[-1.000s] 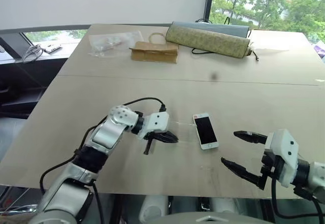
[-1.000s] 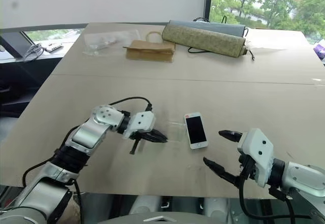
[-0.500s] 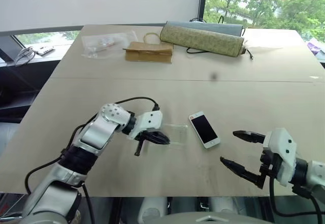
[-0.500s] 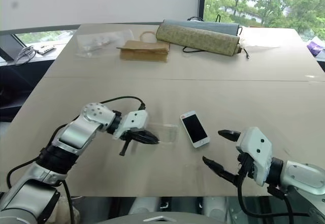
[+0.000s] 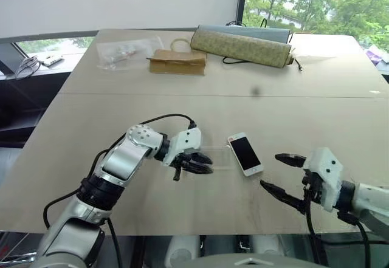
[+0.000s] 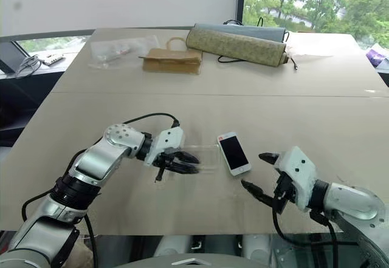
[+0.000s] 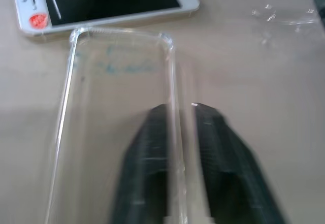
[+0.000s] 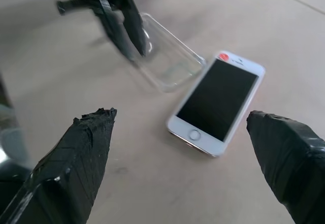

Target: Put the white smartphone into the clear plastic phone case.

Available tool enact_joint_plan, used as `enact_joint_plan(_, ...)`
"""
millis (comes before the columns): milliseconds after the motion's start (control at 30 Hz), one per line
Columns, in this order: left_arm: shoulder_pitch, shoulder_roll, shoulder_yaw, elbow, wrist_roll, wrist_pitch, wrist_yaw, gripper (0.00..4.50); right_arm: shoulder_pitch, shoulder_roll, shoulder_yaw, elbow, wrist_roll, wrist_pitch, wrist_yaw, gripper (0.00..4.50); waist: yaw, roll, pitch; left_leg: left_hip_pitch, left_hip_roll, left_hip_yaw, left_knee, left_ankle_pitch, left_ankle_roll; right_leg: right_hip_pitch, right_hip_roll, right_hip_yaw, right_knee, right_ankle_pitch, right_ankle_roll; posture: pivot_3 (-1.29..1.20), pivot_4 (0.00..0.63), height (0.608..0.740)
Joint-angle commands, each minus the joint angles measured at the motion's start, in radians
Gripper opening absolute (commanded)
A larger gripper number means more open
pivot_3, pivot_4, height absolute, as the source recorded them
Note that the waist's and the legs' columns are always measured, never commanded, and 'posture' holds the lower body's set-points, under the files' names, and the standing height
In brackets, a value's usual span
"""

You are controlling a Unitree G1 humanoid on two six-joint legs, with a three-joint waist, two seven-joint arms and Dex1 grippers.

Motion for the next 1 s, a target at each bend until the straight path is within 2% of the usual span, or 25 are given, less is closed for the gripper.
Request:
enact_joint_plan(33, 0.04, 0.036, 0.101, -0.108, -0.096, 0.014, -0.004, 2.0, -0.115, 0.037, 0.1, 0.049, -0.024, 0.075, -0.08, 4.5, 0.001, 0.0, 0.0, 0.0, 0.0, 0.0, 0.0, 0.0, 0.0, 0.0, 0.0, 0.0, 0.0, 0.0, 0.0, 0.0, 0.15, 0.74)
enact_joint_plan(100, 0.071, 0.051, 0.15, -0.137, -0.14, 0.021, -0.007, 2.59, -0.152, 0.058, 0.156, 0.074, -0.064, 0.086, -0.11, 4.5, -0.003, -0.001, 0.0, 0.0, 0.001, 0.0, 0.0, 0.0, 0.0, 0.0, 0.0, 0.0, 0.0, 0.0, 0.0, 0.0, 0.15, 0.74)
enact_joint_plan(267, 0.187, 0.089, 0.279, -0.2, -0.226, -0.001, 0.015, 2.59, -0.194, 0.126, 0.279, 0.136, -0.147, 0.115, -0.185, 4.5, 0.0, -0.001, 0.001, 0.0, 0.001, 0.0, 0.0, 0.0, 0.0, -0.001, 0.0, 0.0, 0.0, 0.0, 0.0, 0.0, 0.15, 0.74)
enact_joint_plan(533, 0.419, 0.145, 0.56, -0.298, -0.454, 0.015, -0.016, 2.59, -0.212, 0.24, 0.33, 0.159, -0.183, 0.19, -0.268, 4.5, -0.002, 0.0, 0.001, -0.001, 0.001, 0.001, 0.0, 0.0, 0.0, -0.002, -0.005, 0.0, 0.0, 0.0, 0.0, 0.0, 0.15, 0.74)
enact_joint_plan(633, 0.516, 0.147, 0.612, -0.279, -0.436, -0.054, -0.027, 2.59, -0.225, 0.252, 0.347, 0.17, -0.191, 0.207, -0.269, 4.5, -0.002, 0.001, 0.0, 0.0, 0.001, 0.001, 0.0, 0.0, -0.001, -0.002, -0.005, 0.0, 0.0, 0.0, 0.0, 0.0, 0.15, 0.74)
enact_joint_plan(800, 0.582, 0.138, 0.671, -0.291, -0.434, -0.086, 0.042, 2.59, -0.268, 0.264, 0.411, 0.204, -0.244, 0.218, -0.281, 4.5, -0.002, 0.0, 0.0, 0.0, 0.001, 0.0, 0.0, 0.0, -0.001, -0.002, -0.005, -0.001, 0.0, 0.0, 0.0, 0.0, 0.15, 0.74)
enact_joint_plan(900, 0.611, 0.139, 0.682, -0.3, -0.432, -0.101, 0.056, 2.59, -0.291, 0.296, 0.433, 0.234, -0.262, 0.242, -0.297, 4.5, -0.002, 0.0, 0.0, 0.0, 0.001, 0.0, 0.0, 0.0, -0.001, -0.002, -0.005, -0.001, 0.0, 0.0, 0.0, 0.0, 0.15, 0.74)
enact_joint_plan(1000, 0.629, 0.135, 0.677, -0.32, -0.428, -0.111, 0.083, 2.59, -0.324, 0.279, 0.493, 0.291, -0.338, 0.246, -0.312, 4.5, -0.009, -0.001, -0.001, 0.0, 0.002, 0.001, 0.0, 0.0, -0.001, -0.002, -0.005, 0.0, 0.0, 0.0, 0.0, 0.0, 0.15, 0.74)
